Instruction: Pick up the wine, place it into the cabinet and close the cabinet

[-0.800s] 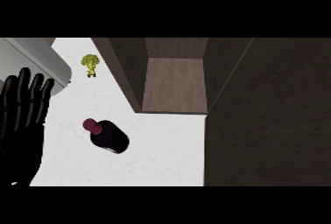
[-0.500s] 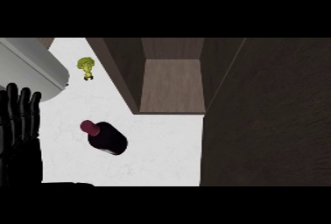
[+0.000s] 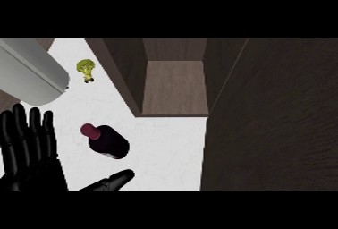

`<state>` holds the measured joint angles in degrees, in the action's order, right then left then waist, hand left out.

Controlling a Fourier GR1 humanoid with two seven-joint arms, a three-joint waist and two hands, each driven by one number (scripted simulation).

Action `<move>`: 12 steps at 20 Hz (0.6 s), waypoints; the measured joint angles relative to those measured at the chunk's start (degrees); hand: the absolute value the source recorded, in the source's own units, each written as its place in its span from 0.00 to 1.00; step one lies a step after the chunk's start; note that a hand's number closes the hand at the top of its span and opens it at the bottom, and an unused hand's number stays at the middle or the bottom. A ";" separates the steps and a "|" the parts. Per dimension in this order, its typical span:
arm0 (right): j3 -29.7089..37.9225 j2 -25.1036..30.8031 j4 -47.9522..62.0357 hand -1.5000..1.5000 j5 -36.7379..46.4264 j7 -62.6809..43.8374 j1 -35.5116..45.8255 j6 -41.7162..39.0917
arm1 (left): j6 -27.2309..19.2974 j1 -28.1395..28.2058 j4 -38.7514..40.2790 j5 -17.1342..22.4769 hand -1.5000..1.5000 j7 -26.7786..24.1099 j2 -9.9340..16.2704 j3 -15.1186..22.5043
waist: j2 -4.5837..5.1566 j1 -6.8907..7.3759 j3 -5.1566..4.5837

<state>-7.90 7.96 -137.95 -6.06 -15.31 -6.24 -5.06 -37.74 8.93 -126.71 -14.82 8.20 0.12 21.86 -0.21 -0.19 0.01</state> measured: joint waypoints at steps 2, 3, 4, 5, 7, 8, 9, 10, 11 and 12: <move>0.06 0.35 -1.96 0.00 -0.28 -4.03 1.92 0.98 | -2.65 -0.46 -2.32 -4.22 0.00 4.09 -0.04 3.09 | 0.01 0.10 0.01; -0.37 0.27 -2.32 0.00 -0.06 -5.43 2.71 1.49 | -4.04 -1.32 -2.98 -6.63 0.00 6.48 -0.06 4.55 | 0.02 0.10 0.02; 0.00 0.50 -2.41 0.00 -0.08 -7.22 4.21 1.86 | -5.18 -2.44 -3.40 -8.76 0.00 8.88 -0.07 5.62 | 0.04 0.13 0.02; -0.40 0.44 -2.81 0.00 0.14 -8.80 5.24 2.46 | -6.24 -2.67 -3.83 -10.41 0.00 10.33 -0.08 6.77 | 0.05 0.14 0.03; -0.27 0.67 -3.19 0.00 0.35 -12.43 8.55 3.75 | -7.11 -3.29 -5.56 -14.67 0.00 14.71 -0.09 8.51 | 0.04 0.25 0.03; -0.16 0.77 -3.38 0.00 0.36 -14.12 9.64 4.29 | -7.55 -3.81 -5.98 -16.24 0.00 16.90 -0.09 9.39 | 0.03 0.24 0.03; 0.28 0.85 -3.46 0.00 0.34 -14.64 10.01 4.29 | -8.55 -5.09 -5.56 -18.06 0.00 19.07 -0.10 10.32 | 0.04 0.19 0.03; 1.04 1.27 -3.65 0.00 0.19 -16.01 10.95 4.30 | -8.92 -5.88 -5.39 -19.44 0.00 20.73 -0.10 10.94 | 0.05 0.15 0.04; 1.26 1.38 -3.74 0.00 0.18 -17.34 12.23 4.70 | -9.40 -7.40 -4.93 -20.69 0.00 22.68 -0.10 10.75 | 0.06 0.11 0.04; 1.81 1.52 -3.69 0.00 0.19 -18.91 14.13 5.25 | -9.65 -9.08 -4.40 -21.91 0.00 24.71 -0.10 10.59 | 0.08 0.10 0.04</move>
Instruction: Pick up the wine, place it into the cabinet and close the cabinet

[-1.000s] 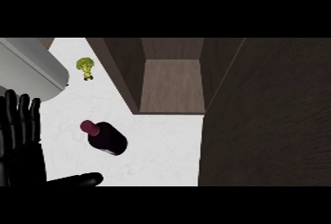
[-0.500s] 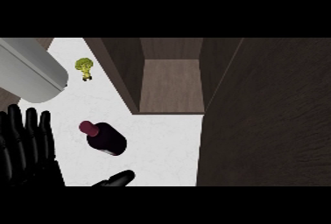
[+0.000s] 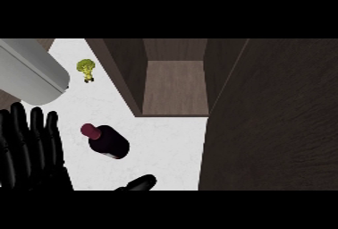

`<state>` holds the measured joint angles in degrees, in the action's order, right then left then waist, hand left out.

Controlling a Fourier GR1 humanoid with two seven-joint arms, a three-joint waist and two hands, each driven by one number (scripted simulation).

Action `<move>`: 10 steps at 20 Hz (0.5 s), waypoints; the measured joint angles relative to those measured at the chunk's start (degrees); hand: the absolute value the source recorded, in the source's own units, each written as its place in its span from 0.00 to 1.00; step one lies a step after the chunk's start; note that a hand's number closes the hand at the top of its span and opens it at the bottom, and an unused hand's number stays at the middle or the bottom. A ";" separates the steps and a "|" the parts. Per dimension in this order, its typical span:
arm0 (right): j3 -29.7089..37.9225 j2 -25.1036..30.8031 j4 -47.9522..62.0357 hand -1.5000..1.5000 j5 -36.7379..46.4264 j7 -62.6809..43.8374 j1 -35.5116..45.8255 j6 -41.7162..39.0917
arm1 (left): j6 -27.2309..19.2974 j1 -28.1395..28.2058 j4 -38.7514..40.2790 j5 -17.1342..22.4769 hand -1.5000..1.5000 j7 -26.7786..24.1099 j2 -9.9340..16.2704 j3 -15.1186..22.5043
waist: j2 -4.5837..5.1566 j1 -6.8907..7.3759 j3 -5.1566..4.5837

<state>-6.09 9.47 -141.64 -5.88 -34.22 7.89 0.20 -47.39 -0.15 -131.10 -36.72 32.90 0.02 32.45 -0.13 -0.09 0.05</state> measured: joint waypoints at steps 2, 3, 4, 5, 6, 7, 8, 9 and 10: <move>-0.53 -0.11 -0.22 0.00 0.19 -2.81 2.26 1.22 | -0.70 -0.38 -0.44 -3.06 0.00 2.59 0.00 2.04 | -0.05 0.05 -0.01; -0.46 0.04 -0.49 0.00 0.23 -3.83 2.79 1.46 | -0.67 -0.54 -0.52 -3.99 0.00 3.66 0.00 2.40 | -0.07 0.02 -0.02; -0.34 0.19 -0.72 0.00 0.27 -5.00 3.57 1.88 | -0.07 -1.30 -0.76 -4.78 0.00 5.55 0.00 1.96 | -0.09 -0.02 -0.01; 0.51 0.43 -0.79 0.00 0.22 -5.84 4.37 2.00 | -0.15 -2.13 -0.51 -6.13 0.00 7.18 0.00 2.35 | -0.09 -0.03 -0.01; 1.05 0.71 -0.84 0.00 0.24 -6.99 5.49 2.27 | 0.00 -2.71 -0.45 -6.76 0.00 8.16 0.00 2.09 | -0.08 -0.04 -0.01; 1.51 0.88 -0.80 0.00 0.26 -7.74 6.53 2.40 | 0.10 -3.50 -0.25 -6.74 0.00 8.92 0.00 1.30 | -0.05 -0.05 -0.02; 1.15 0.77 -0.70 0.00 0.46 -9.05 8.07 3.15 | 0.03 -4.15 0.26 -6.71 0.00 9.30 0.00 0.74 | -0.04 -0.05 -0.02; 1.65 1.01 -0.68 0.00 0.52 -10.35 9.72 3.61 | 0.17 -5.02 0.42 -7.43 0.00 10.45 0.00 0.49 | -0.04 -0.05 -0.03; 2.17 1.19 -0.64 0.00 0.50 -11.16 10.62 3.72 | 0.53 -5.33 0.10 -6.82 0.00 10.79 0.05 -0.88 | -0.02 -0.05 -0.05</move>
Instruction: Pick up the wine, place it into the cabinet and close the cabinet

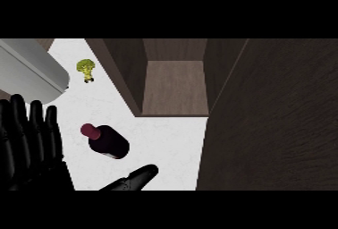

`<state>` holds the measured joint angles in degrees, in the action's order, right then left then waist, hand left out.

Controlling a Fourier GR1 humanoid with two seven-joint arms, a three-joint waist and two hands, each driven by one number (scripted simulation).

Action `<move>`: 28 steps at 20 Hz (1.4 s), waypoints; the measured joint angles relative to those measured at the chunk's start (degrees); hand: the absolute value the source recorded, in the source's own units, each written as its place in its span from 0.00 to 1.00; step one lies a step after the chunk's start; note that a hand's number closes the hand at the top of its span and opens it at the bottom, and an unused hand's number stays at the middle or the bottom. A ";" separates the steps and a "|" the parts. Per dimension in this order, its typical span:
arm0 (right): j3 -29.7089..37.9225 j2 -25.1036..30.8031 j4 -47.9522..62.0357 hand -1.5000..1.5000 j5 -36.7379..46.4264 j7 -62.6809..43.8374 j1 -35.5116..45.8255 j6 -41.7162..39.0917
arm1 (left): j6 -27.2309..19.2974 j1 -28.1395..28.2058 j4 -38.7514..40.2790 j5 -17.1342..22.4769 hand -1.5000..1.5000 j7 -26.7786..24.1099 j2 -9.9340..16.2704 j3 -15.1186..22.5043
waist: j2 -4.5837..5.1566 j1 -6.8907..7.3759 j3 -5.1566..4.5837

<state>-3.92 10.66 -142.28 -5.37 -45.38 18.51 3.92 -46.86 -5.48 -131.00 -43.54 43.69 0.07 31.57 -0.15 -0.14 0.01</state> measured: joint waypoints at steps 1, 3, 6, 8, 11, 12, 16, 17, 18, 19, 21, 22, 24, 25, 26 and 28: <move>0.81 0.26 -0.06 0.00 -0.12 -0.56 0.45 -0.13 | 0.03 -0.13 0.09 -0.08 0.00 0.23 -0.01 -0.57 | 0.00 -0.02 -0.01; 1.59 0.45 -0.09 0.00 -0.13 -1.77 1.47 0.11 | -0.36 -0.30 0.93 -0.17 0.00 0.51 -0.02 -0.86 | 0.01 -0.05 -0.01; 0.98 0.06 -0.33 0.00 -0.02 -3.20 2.10 0.70 | -1.13 -1.56 2.68 1.23 0.00 0.22 0.09 -2.92 | 0.02 -0.19 -0.01; 2.39 1.07 -0.47 0.00 -0.15 -5.52 4.36 0.88 | -2.10 -0.97 3.74 2.72 0.00 -1.68 0.53 -4.36 | 0.02 -0.28 -0.05; 3.07 1.51 -0.54 0.00 -0.16 -6.98 5.83 1.07 | -2.66 -0.09 4.16 4.30 0.00 -3.24 0.75 -5.98 | 0.01 -0.23 -0.04; 2.92 1.46 -0.52 0.00 -0.10 -7.03 6.01 1.06 | -2.80 -0.62 5.14 4.91 0.00 -3.64 0.61 -6.78 | 0.02 -0.24 -0.04; 3.93 2.16 -0.59 0.00 -0.31 -8.77 7.95 1.05 | -3.59 2.01 5.48 7.39 0.00 -6.27 1.46 -7.78 | -0.01 -0.22 -0.04; 4.05 2.34 -0.57 0.00 -0.32 -9.20 8.66 1.12 | -4.01 2.58 6.10 8.45 0.00 -7.33 1.57 -7.88 | 0.00 -0.23 -0.05; 3.95 2.50 -0.52 0.00 -0.26 -9.88 9.61 1.37 | -4.44 3.30 6.63 9.80 0.00 -8.59 1.94 -8.13 | -0.01 -0.22 -0.06; 3.70 2.50 -0.62 0.00 -0.22 -10.65 10.17 1.76 | -4.65 4.03 6.92 9.56 0.00 -9.00 1.56 -7.68 | -0.05 -0.24 -0.06; 2.88 2.15 -0.58 0.00 0.05 -11.40 11.13 2.43 | -4.96 4.65 7.66 11.60 0.00 -10.26 1.91 -8.76 | -0.04 -0.21 -0.07; 3.00 2.28 -0.60 0.00 0.10 -12.03 11.99 2.74 | -5.19 4.88 8.53 11.67 0.00 -10.79 1.52 -8.49 | -0.05 -0.24 -0.07; 2.45 2.07 -0.53 0.00 0.36 -12.45 13.00 3.21 | -6.56 7.38 9.86 14.88 0.00 -14.41 2.08 -7.98 | -0.05 -0.22 -0.10; 3.03 2.35 -0.48 0.00 0.34 -12.70 13.56 3.24 | -6.59 7.97 10.03 16.12 0.00 -15.14 2.41 -8.21 | -0.04 -0.19 -0.10; 2.81 2.03 -0.50 0.00 0.38 -12.68 13.38 3.38 | -6.82 8.46 10.57 17.88 0.00 -16.51 2.81 -8.86 | -0.04 -0.19 -0.10; 2.11 1.82 -0.57 0.00 0.60 -12.73 13.62 3.73 | -7.31 9.08 12.78 20.69 0.00 -19.53 2.76 -9.34 | -0.03 -0.25 -0.10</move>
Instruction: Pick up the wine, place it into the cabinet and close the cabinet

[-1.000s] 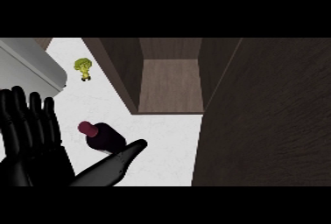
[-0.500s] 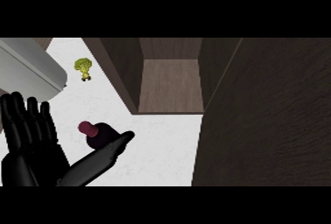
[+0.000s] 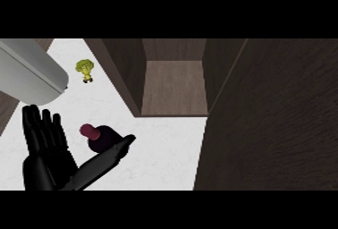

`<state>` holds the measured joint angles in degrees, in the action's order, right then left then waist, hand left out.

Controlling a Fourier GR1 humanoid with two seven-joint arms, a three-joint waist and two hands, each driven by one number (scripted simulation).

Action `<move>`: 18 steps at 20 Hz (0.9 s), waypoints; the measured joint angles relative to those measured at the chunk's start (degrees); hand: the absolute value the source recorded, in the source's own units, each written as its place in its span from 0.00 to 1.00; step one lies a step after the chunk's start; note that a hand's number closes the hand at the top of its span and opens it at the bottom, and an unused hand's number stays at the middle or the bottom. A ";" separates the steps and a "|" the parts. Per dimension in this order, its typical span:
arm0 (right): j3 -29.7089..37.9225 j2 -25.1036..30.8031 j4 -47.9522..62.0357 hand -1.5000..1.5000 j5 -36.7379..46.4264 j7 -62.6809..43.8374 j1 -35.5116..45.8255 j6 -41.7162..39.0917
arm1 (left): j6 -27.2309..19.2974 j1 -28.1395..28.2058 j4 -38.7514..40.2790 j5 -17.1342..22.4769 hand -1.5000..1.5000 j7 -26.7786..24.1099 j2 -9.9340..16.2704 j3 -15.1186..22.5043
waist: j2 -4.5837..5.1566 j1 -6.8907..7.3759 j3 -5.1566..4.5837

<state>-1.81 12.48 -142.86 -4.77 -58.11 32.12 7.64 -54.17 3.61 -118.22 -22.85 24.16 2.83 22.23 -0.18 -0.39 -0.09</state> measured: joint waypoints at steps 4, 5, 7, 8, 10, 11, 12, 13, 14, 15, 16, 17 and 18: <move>1.24 0.81 0.29 0.00 0.03 -0.48 2.25 0.25 | -1.16 2.77 3.90 6.16 0.00 -7.92 -0.88 0.03 | -0.01 0.06 -0.01; 1.11 0.90 0.18 0.00 0.04 -0.49 2.05 0.27 | -1.21 3.89 4.40 7.81 0.00 -10.01 -0.94 0.01 | -0.03 0.07 -0.02; 1.02 1.09 0.10 0.00 0.11 -0.50 1.59 0.30 | -0.84 5.45 6.12 11.17 0.00 -14.37 -1.22 -0.37 | -0.04 0.09 -0.02; 1.18 1.06 0.20 0.00 0.15 -0.49 1.93 0.44 | -0.48 6.01 6.91 12.92 0.00 -16.52 -1.44 -0.83 | -0.03 0.14 -0.01; 0.56 0.89 0.16 0.00 0.28 -0.26 1.25 0.53 | 0.63 6.13 9.43 16.60 0.00 -20.84 -1.96 -2.12 | -0.02 0.13 -0.01; 0.89 1.21 0.16 0.00 0.29 -0.51 1.93 0.60 | 0.68 6.43 10.58 18.20 0.00 -22.98 -2.14 -1.82 | -0.02 0.11 -0.01; 1.14 1.16 0.13 0.00 0.24 -0.33 1.24 0.53 | 1.50 7.79 10.94 19.95 0.00 -25.37 -2.29 -1.75 | -0.04 0.16 -0.02; 1.28 1.35 0.05 0.00 0.19 -0.40 1.32 0.51 | 1.97 8.29 12.09 21.96 0.00 -27.77 -2.40 -2.20 | -0.05 0.13 -0.01; 0.75 1.15 0.13 0.00 0.30 -0.39 1.60 0.67 | 2.51 8.37 13.25 23.79 0.00 -29.74 -2.49 -2.53 | -0.04 0.16 -0.01; 0.27 1.03 0.14 0.00 0.39 -0.49 1.81 0.85 | 2.48 8.87 14.57 25.62 0.00 -32.08 -2.56 -2.16 | -0.05 0.16 -0.02; 0.80 1.14 0.36 0.00 0.38 -0.45 2.36 0.89 | 3.13 9.59 15.87 27.76 0.00 -34.95 -2.61 -2.57 | -0.04 0.24 -0.03; 0.64 1.10 0.47 0.00 0.46 -0.57 2.78 1.06 | 4.27 10.29 16.81 29.39 0.00 -36.89 -2.65 -3.16 | -0.04 0.28 -0.02; 0.78 1.39 0.43 0.00 0.46 -0.92 3.32 1.13 | 5.39 10.63 17.70 30.51 0.00 -38.25 -2.69 -4.00 | -0.05 0.26 -0.02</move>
<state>-1.03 13.87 -142.42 -4.32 -59.03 35.44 8.78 -48.77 14.24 -100.52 7.66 -14.08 0.14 18.23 -0.23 -0.13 -0.11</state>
